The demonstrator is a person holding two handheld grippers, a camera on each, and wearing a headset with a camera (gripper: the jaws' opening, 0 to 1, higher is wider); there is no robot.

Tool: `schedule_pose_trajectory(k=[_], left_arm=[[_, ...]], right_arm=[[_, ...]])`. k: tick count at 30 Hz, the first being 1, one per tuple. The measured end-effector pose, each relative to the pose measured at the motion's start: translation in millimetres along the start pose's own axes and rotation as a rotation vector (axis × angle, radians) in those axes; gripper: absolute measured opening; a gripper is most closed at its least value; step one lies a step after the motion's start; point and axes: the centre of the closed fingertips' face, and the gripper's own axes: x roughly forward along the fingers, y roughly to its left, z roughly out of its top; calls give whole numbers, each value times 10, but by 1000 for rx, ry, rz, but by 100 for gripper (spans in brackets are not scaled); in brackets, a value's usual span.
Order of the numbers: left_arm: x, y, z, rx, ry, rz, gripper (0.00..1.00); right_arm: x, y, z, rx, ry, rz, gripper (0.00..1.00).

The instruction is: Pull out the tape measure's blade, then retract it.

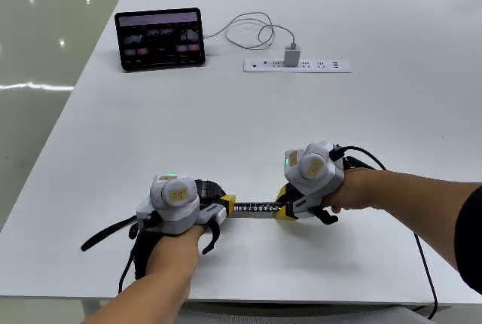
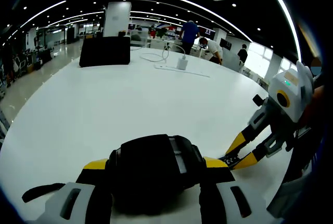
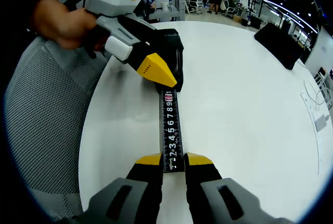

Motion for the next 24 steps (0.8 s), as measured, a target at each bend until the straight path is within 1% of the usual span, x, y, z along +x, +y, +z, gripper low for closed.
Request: schedule_pose_trajectory(k=[11, 24], left_arm=[[-6, 13, 0, -14, 5, -5, 63], [-11, 5, -6, -17, 10, -17, 63]], right_arm=[[35, -7, 52, 24, -10, -2, 12], [65, -4, 108, 28, -15, 0, 12]])
